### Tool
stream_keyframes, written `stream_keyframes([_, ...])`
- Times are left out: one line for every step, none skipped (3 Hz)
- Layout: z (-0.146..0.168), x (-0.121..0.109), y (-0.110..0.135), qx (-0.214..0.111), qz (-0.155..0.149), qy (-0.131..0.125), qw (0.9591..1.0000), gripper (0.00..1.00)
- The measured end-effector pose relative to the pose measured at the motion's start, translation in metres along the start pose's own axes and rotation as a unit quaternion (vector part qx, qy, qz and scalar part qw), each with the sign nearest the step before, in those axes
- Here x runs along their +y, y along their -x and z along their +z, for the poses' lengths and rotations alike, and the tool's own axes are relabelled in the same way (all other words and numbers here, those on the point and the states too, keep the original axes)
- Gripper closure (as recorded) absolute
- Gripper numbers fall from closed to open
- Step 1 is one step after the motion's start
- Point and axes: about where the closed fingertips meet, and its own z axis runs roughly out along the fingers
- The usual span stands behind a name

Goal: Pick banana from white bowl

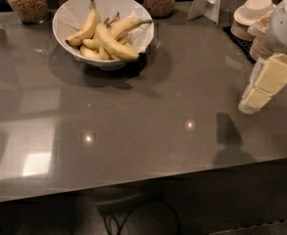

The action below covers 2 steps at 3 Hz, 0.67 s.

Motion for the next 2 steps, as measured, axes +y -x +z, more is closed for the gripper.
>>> stream_keyframes([0.022, -0.022, 0.019, -0.05, 0.02, -0.009, 0.9985, 0.0])
stream_keyframes([0.053, -0.047, 0.044, -0.09, 0.054, -0.007, 0.9945, 0.0])
